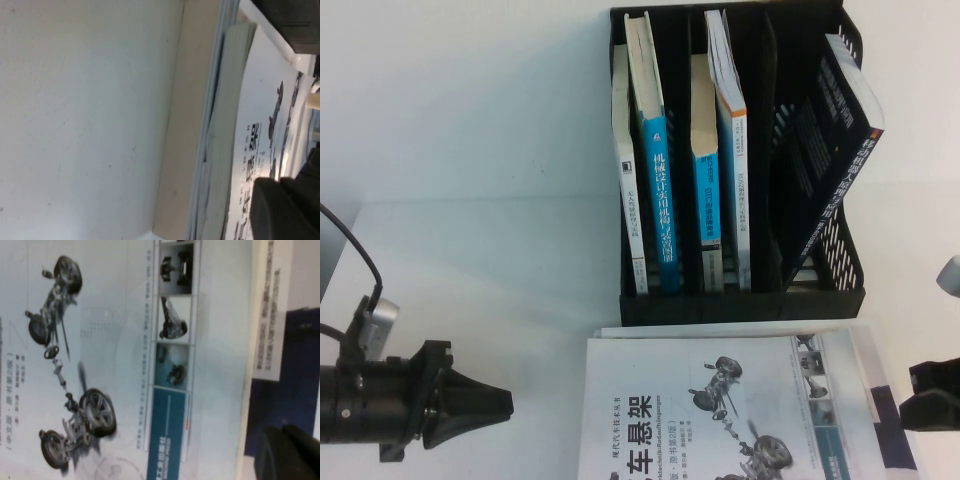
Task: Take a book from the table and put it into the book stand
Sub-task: Push book with right arm, then pick up the book with your left arm
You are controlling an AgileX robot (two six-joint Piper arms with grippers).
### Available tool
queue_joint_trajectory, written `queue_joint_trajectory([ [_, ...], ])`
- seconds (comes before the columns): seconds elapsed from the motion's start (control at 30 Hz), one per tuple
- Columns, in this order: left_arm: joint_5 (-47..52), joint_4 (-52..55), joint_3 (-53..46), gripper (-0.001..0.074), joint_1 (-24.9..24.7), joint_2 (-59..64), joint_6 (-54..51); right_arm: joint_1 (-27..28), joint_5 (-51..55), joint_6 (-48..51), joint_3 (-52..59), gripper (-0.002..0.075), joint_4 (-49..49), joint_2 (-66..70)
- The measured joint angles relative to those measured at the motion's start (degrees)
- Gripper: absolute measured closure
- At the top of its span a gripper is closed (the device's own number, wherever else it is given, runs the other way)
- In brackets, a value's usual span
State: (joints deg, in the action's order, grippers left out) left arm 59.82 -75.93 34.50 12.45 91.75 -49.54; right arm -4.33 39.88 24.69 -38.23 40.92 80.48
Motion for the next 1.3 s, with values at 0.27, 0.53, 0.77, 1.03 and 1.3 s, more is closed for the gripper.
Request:
queue_joint_trajectory([
  [0.27,1.07,-0.63,0.23,0.0703,-0.11,5.28,-2.11,-0.26,-3.58,0.22,0.0,0.0729,0.52,4.16],
  [0.53,0.34,-0.85,0.23,0.0416,-0.11,5.48,-3.59,-7.37,-5.47,0.35,-4.17,0.0729,0.13,12.69],
  [0.77,-2.37,0.24,0.23,0.0219,-0.21,5.48,-3.72,-13.47,-5.49,-0.72,-10.02,0.0729,1.38,17.08],
  [1.03,-1.9,0.1,0.23,0.0193,-0.21,6.69,-3.72,-13.74,-4.78,-1.95,-10.99,0.0729,1.39,17.96],
  [1.3,5.08,-8.61,0.35,0.0192,-0.3,17.9,-13.3,-13.74,-4.42,-1.95,-10.99,0.0729,1.39,17.96],
])
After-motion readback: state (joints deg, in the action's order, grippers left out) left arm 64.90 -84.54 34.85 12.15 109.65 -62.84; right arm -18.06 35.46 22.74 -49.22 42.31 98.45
